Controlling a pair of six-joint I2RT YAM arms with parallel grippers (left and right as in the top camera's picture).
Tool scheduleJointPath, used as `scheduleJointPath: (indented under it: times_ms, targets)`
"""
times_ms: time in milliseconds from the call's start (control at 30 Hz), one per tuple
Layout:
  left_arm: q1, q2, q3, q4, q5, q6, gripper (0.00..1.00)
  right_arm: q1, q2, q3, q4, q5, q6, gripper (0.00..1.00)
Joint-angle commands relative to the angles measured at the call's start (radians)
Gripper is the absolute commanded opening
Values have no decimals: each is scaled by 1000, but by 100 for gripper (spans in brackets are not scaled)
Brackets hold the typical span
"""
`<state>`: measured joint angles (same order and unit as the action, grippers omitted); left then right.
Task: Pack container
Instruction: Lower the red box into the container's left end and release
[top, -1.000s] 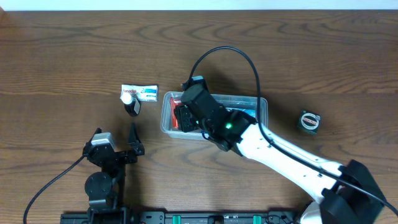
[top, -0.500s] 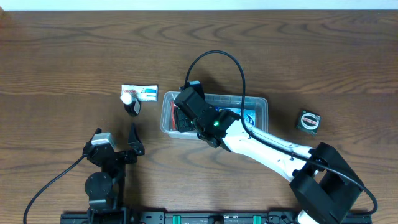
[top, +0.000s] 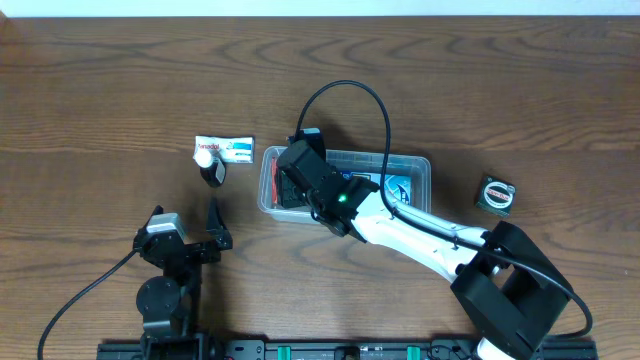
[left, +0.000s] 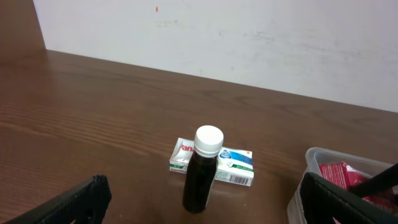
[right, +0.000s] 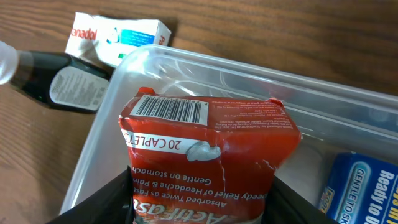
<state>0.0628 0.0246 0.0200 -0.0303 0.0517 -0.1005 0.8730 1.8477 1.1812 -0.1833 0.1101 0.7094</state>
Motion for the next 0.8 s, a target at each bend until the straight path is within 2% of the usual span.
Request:
scheduleJointPath:
  times_ms: [0, 367, 600, 767]
  targets:
    - [4, -1, -16, -37, -10, 2, 98, 14, 12, 0, 20, 42, 20, 57]
    - [4, -1, -16, -37, -10, 2, 98, 17, 38, 0, 34, 28, 35, 58]
    - [4, -1, -16, -37, -10, 2, 98, 18, 38, 0, 34, 27, 35, 70]
    - [4, -1, -16, -37, -10, 2, 98, 18, 38, 0, 34, 19, 35, 70]
